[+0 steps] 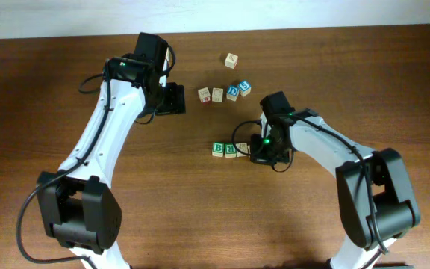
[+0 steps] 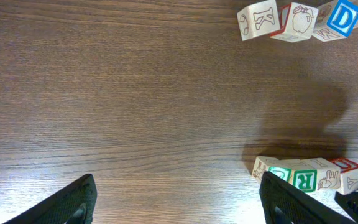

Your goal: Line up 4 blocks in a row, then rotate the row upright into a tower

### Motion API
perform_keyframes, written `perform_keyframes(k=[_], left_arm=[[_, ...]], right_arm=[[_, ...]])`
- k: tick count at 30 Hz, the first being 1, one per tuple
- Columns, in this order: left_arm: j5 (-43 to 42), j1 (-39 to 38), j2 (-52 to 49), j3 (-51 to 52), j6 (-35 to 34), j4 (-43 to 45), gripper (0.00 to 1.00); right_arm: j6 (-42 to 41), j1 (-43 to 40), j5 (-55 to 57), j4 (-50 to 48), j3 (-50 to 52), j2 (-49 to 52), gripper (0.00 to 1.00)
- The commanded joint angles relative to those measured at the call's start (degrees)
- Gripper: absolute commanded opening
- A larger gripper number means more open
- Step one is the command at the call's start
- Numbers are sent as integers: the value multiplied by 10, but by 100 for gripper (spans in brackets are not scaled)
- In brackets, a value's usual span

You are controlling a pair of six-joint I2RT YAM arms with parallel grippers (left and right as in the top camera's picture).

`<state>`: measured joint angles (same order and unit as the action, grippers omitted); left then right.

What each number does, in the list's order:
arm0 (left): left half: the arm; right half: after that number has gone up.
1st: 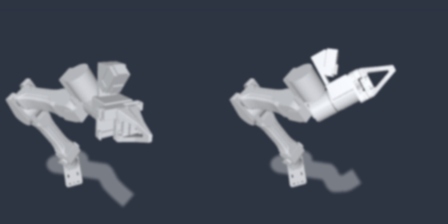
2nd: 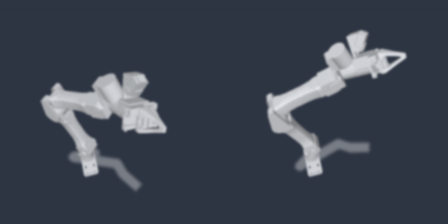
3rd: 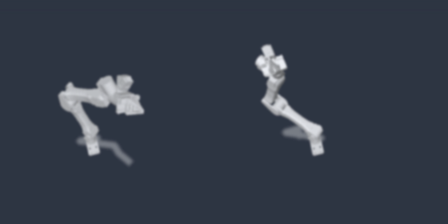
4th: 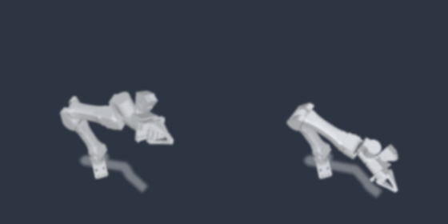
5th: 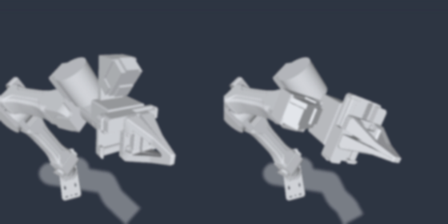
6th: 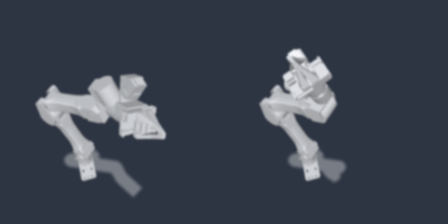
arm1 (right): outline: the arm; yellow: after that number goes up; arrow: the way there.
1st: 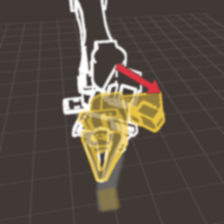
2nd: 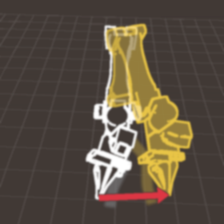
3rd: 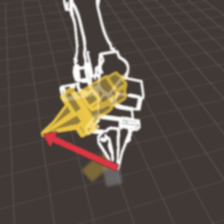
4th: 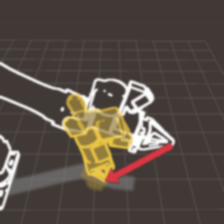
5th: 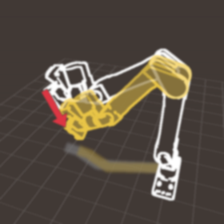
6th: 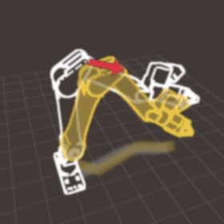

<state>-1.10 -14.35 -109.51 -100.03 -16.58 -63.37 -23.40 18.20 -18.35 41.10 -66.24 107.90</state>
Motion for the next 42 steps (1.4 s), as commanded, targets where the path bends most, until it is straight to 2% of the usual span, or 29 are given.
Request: perform_keyframes(k=[1,7,10,11,12,13,17,18,21,24,27,34,37,42], left_arm=[[-7,1,-2,-2,-8,2,82],[-7,1,-2,-2,-8,2,82],[-28,1,-2,-2,-8,2,81],[-37,1,-2,-2,-8,2,76],[-43,1,-2,-2,-8,1,64],[-46,-1,-2,-2,-8,-4,43],[-47,-16,-10,11,-32,-24,6],[-54,-22,-15,32,-47,-17,0],[-79,-36,-36,80,-46,20,0],[-155,-39,-49,123,-16,91,0],[-168,-40,-50,157,-16,134,0],[-194,-42,-50,193,-12,169,0],[-232,-42,-50,204,-12,193,0],[-232,-52,-52,204,-14,195,0]], right_arm=[[9,2,-5,1,-19,6,4],[20,2,-12,2,-20,6,4],[24,1,-20,73,-56,-5,5],[37,1,-24,98,-73,-19,4],[50,1,-22,124,-90,-35,4],[63,-3,-7,151,-107,-56,4],[67,-37,36,172,-113,-76,4],[66,-40,36,160,-102,-62,4],[53,-40,36,129,-86,-36,4],[49,-40,35,102,-83,-3,4],[49,-40,33,92,-83,16,4],[50,-39,18,80,-82,44,4],[50,-39,-5,77,-82,50,4],[49,-39,-8,77,-79,50,4]])
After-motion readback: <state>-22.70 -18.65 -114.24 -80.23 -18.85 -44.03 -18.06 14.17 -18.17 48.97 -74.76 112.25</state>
